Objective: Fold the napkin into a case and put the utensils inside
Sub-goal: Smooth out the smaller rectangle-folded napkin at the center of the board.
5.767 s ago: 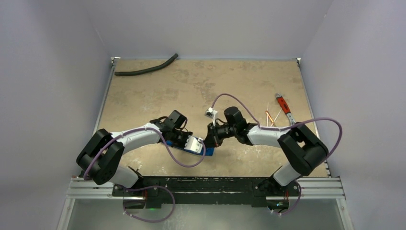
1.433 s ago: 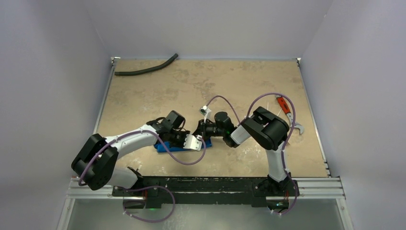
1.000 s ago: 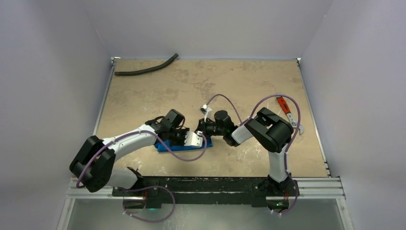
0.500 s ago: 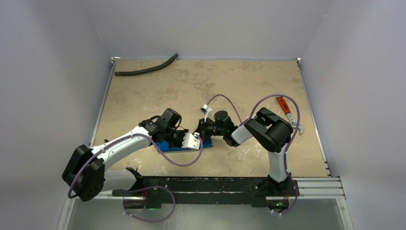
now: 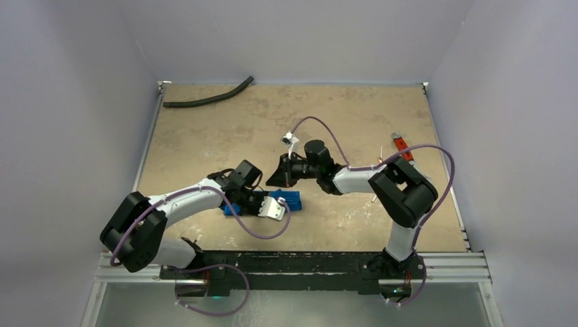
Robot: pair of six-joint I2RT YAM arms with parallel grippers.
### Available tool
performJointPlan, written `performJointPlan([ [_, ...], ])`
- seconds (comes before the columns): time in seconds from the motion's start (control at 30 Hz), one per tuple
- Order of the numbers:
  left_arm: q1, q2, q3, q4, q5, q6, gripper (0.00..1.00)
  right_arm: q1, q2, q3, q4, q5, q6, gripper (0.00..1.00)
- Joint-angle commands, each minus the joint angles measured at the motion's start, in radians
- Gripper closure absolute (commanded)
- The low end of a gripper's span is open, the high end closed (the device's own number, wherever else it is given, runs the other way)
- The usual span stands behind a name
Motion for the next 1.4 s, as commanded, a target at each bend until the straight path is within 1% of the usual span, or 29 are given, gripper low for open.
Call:
performJointPlan([
  [0.0, -0.003, -0.01, -0.011, 0.017, 0.01, 0.012, 1.0, -0.036, -0.035, 0.072, -0.163, 0.005, -0.099, 0.93],
  [0.07, -0.003, -0.013, -0.01, 0.018, 0.016, 0.005, 1.0, -0.048, -0.007, 0.095, -0.189, 0.003, -0.134, 0.95],
  [0.17, -0.003, -0.015, -0.004, 0.034, 0.023, -0.014, 1.0, -0.052, 0.052, 0.109, -0.197, -0.011, -0.158, 1.0],
  [0.3, -0.002, -0.01, -0.003, 0.09, 0.019, -0.054, 1.0, -0.052, 0.095, 0.08, -0.164, -0.031, -0.156, 1.0],
  [0.67, 0.0, 0.003, -0.018, 0.168, -0.03, -0.097, 1.0, -0.052, 0.082, -0.013, -0.102, -0.066, -0.129, 1.0],
  [0.77, 0.0, 0.007, -0.026, 0.163, -0.035, -0.085, 1.0, -0.052, 0.074, -0.037, -0.092, -0.086, -0.124, 1.0],
  [0.97, 0.001, 0.02, -0.052, 0.203, -0.05, -0.088, 1.0, -0.052, 0.048, -0.078, -0.036, -0.141, -0.085, 1.0],
  [1.1, 0.001, 0.025, -0.059, 0.206, -0.056, -0.078, 1.0, -0.056, -0.021, -0.1, -0.081, -0.157, -0.078, 1.0],
  [1.13, 0.001, 0.026, -0.061, 0.208, -0.056, -0.077, 1.0, -0.063, -0.049, -0.106, -0.095, -0.133, -0.08, 0.95],
  [1.17, 0.001, 0.027, -0.063, 0.211, -0.056, -0.078, 1.0, -0.077, -0.078, -0.118, -0.1, -0.113, -0.076, 0.85],
  [1.2, 0.001, 0.026, -0.063, 0.213, -0.054, -0.08, 1.0, -0.093, -0.11, -0.135, -0.097, -0.096, -0.067, 0.71],
  [1.27, 0.0, 0.028, -0.063, 0.212, -0.048, -0.081, 1.0, -0.122, -0.173, -0.18, -0.073, -0.082, -0.044, 0.51],
  [1.33, 0.0, 0.029, -0.063, 0.213, -0.045, -0.083, 1.0, -0.13, -0.237, -0.219, -0.088, -0.044, -0.052, 0.39],
  [1.37, 0.001, 0.028, -0.064, 0.211, -0.044, -0.086, 1.0, -0.13, -0.27, -0.235, -0.1, -0.01, -0.066, 0.36],
])
